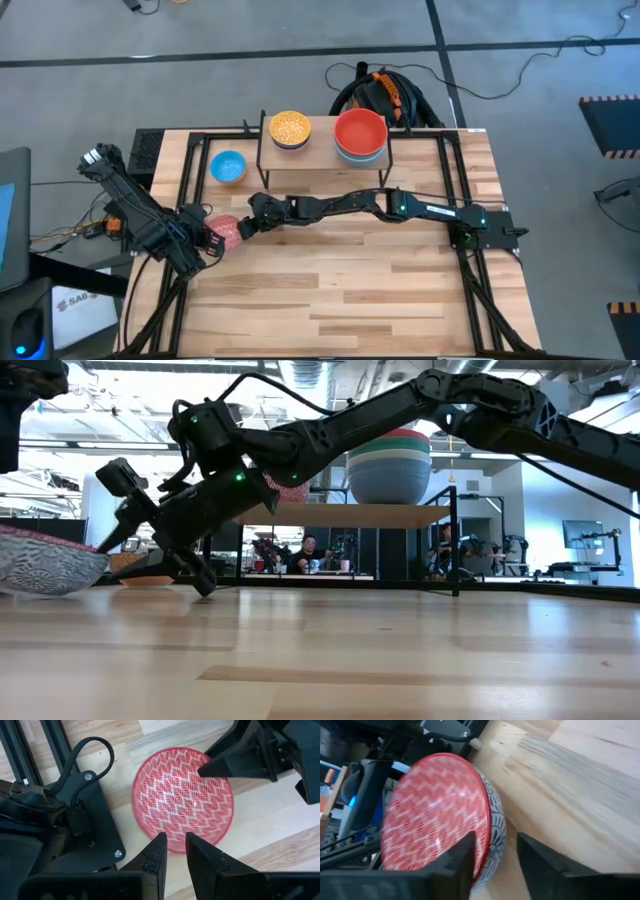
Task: Place and stack bowls onto a shelf
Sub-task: Stack the patterned red bowl on top of the patterned yellow bowl on the shelf
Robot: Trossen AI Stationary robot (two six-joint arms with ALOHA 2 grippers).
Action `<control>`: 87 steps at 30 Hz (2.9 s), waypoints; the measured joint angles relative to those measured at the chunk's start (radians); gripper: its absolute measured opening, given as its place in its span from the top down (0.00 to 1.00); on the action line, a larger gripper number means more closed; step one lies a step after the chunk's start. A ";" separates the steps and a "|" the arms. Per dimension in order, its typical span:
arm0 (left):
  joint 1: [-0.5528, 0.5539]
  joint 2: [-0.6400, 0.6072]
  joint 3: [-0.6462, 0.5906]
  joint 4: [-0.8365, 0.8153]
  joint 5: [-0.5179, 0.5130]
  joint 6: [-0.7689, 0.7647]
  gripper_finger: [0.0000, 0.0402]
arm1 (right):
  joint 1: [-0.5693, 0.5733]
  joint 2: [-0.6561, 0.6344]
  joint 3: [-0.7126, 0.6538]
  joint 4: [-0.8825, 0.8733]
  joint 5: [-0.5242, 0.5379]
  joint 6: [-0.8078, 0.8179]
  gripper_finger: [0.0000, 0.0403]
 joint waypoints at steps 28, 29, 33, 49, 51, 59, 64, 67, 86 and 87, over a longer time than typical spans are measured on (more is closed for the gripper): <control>0.039 -0.002 0.000 0.079 -0.238 0.009 0.68 | 0.029 -0.181 0.019 -0.432 0.175 -0.401 0.91; 0.049 -0.001 0.000 0.085 -0.237 0.017 0.66 | 0.032 -0.192 0.018 -0.456 0.178 -0.421 0.91; 0.078 0.007 0.000 0.122 -0.240 0.053 0.60 | 0.052 -0.245 0.018 -0.479 0.208 -0.470 0.91; 0.110 0.008 0.000 0.280 -0.232 0.106 0.89 | 0.114 -0.352 0.020 -0.532 0.305 -0.506 0.91; 0.110 0.009 0.000 0.282 -0.228 0.099 0.94 | 0.122 -0.355 0.022 -0.528 0.312 -0.493 0.90; 0.114 0.009 -0.002 0.293 -0.181 0.189 0.99 | 0.145 -0.377 0.024 -0.564 0.255 -0.502 0.78; 0.114 0.007 0.001 0.286 -0.231 0.195 0.99 | 0.137 -0.434 0.019 -0.647 0.258 -0.522 0.64; 0.114 0.007 0.042 0.282 -0.301 0.251 1.00 | 0.127 -0.504 0.020 -0.715 0.269 -0.548 0.58; 0.236 0.008 0.258 0.416 -0.613 0.675 1.00 | -0.002 -0.893 -0.014 -1.154 0.265 -0.673 0.52; 0.266 0.009 0.256 0.437 -0.614 0.699 1.00 | -0.032 -0.897 -0.023 -1.158 0.222 -0.696 0.52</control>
